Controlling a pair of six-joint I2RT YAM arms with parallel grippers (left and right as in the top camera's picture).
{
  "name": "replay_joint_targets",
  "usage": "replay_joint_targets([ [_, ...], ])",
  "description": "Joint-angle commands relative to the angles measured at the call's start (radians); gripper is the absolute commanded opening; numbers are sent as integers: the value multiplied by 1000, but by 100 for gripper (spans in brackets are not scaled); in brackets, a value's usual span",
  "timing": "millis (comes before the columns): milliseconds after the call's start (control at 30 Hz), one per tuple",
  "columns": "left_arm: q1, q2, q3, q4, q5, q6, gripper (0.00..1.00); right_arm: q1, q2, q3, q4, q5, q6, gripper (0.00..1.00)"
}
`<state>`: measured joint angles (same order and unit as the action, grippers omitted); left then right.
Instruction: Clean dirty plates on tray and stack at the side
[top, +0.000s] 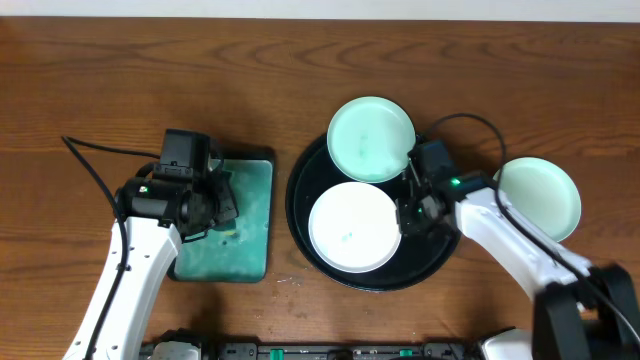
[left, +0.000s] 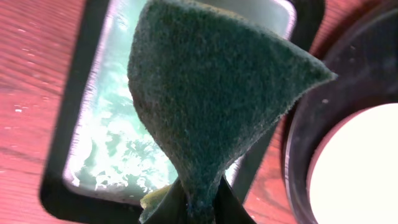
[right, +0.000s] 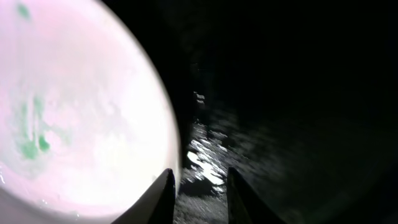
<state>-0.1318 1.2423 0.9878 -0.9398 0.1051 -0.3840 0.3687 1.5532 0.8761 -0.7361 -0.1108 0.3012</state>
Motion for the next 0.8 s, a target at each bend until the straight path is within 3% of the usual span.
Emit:
replay_joint_targets([
  [0,2,-6,17,-2,66,25,7,-12,95,3,28,-144,-98,27],
  [100,2,-3,17,2,70,25,7,-12,156,3,66,-198,-98,23],
  [233,-1,17,17,2,96,24,7,-11,204,3,102,-238,-88,2],
  [400,-85,63,17,80,245,3,7,-12,207,3,98,-237,-84,1],
  [767,-523,383,17,432,254,-180,7,-12,207,3,82,-212,-51,1],
])
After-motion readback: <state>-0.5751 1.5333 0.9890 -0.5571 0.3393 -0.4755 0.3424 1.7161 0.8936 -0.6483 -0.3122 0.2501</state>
